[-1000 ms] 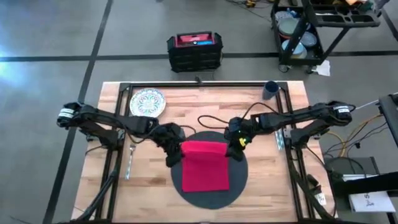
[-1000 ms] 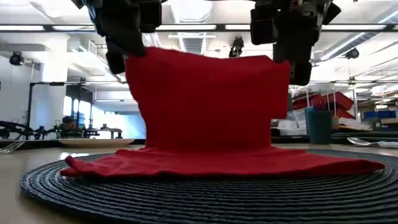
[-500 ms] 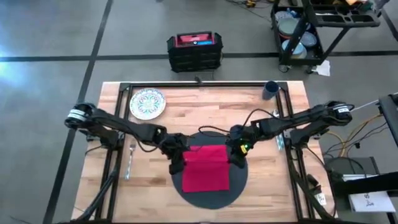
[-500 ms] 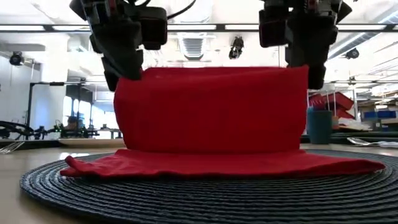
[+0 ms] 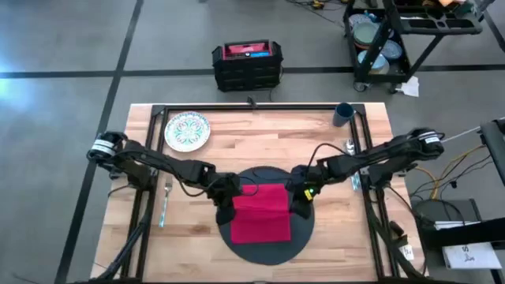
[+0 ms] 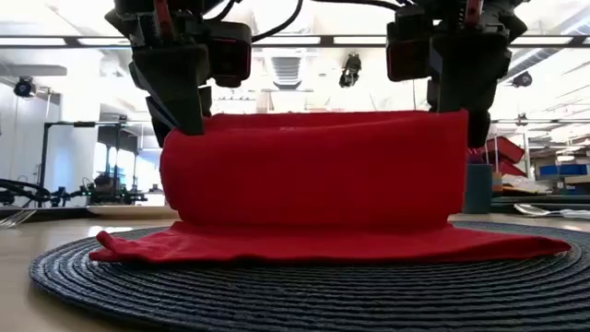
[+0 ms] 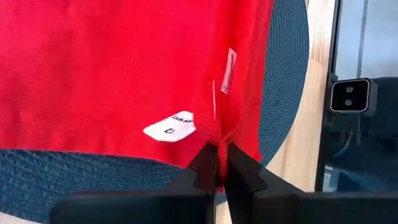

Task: Set table place
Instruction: Fold the red napkin on the table

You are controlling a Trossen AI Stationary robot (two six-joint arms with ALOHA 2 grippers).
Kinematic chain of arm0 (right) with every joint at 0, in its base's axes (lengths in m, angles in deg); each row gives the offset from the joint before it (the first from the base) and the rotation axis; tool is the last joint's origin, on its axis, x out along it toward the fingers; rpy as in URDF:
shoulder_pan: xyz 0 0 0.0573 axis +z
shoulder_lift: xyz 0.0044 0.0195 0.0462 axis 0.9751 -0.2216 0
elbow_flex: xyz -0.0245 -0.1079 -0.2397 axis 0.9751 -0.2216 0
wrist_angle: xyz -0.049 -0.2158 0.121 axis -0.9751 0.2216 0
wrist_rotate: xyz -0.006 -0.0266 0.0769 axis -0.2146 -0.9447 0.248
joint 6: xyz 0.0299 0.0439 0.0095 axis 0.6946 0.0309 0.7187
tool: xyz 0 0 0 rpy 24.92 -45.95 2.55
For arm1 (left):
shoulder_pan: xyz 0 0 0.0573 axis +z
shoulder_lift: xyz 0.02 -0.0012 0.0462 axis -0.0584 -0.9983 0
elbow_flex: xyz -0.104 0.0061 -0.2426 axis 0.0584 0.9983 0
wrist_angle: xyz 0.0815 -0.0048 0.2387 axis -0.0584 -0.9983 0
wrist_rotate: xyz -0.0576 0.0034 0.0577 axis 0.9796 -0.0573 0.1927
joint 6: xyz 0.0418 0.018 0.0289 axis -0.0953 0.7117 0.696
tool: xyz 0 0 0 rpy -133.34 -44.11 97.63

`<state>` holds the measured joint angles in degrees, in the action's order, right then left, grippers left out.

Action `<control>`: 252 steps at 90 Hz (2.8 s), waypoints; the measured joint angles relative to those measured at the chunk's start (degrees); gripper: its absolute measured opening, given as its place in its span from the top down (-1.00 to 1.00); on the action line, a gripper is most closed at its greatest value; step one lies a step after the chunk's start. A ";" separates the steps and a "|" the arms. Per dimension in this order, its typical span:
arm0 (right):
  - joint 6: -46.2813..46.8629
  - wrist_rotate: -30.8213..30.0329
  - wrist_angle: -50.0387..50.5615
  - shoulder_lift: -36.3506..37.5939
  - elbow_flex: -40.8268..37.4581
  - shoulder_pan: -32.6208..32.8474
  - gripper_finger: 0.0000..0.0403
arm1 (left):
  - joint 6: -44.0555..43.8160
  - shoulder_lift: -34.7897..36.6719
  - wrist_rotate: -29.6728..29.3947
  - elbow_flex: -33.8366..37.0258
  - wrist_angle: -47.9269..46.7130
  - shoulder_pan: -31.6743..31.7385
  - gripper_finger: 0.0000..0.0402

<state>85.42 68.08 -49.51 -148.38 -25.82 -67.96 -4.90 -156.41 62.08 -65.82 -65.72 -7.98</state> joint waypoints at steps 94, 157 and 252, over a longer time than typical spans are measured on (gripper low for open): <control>0.97 -1.11 -5.49 -5.21 -1.18 2.16 0.13 | -9.26 0.02 -1.45 7.85 14.53 -7.41 0.13; -8.18 -1.29 -6.99 -3.84 -8.68 -17.89 0.51 | -7.91 3.34 -6.19 7.83 10.89 -7.04 0.49; -10.73 6.03 -11.85 -4.63 -10.82 -23.37 0.25 | 5.31 2.84 -6.17 8.24 3.85 8.43 0.44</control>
<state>74.69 74.12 -61.36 -153.02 -36.64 -91.33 0.42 -153.57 55.91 -57.57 -61.87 0.45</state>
